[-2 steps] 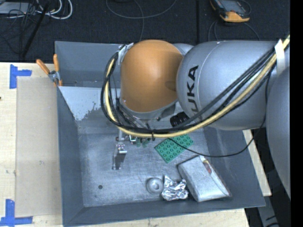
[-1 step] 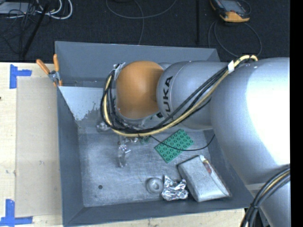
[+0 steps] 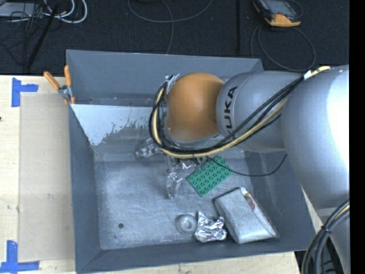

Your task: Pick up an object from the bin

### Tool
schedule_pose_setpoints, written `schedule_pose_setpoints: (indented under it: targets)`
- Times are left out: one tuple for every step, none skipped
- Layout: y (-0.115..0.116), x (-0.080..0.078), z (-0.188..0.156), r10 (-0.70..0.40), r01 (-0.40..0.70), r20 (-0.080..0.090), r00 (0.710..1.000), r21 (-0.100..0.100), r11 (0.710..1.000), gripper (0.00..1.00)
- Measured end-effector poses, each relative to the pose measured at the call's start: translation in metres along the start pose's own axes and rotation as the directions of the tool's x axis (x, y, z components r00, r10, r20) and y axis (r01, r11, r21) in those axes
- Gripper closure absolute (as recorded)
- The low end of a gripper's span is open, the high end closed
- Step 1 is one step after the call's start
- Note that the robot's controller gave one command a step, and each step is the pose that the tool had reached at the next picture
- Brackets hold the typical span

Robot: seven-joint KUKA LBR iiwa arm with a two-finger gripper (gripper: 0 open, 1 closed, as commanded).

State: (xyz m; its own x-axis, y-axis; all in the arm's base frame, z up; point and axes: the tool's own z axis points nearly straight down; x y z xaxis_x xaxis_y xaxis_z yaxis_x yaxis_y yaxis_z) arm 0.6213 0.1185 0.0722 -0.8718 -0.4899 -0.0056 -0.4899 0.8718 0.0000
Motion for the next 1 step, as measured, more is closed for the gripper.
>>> schedule_pose_setpoints:
  targets:
    - [-0.0684, 0.0620, -0.0289, -0.077, 0.077, -0.008, 0.997, 0.002, 0.997, 0.00]
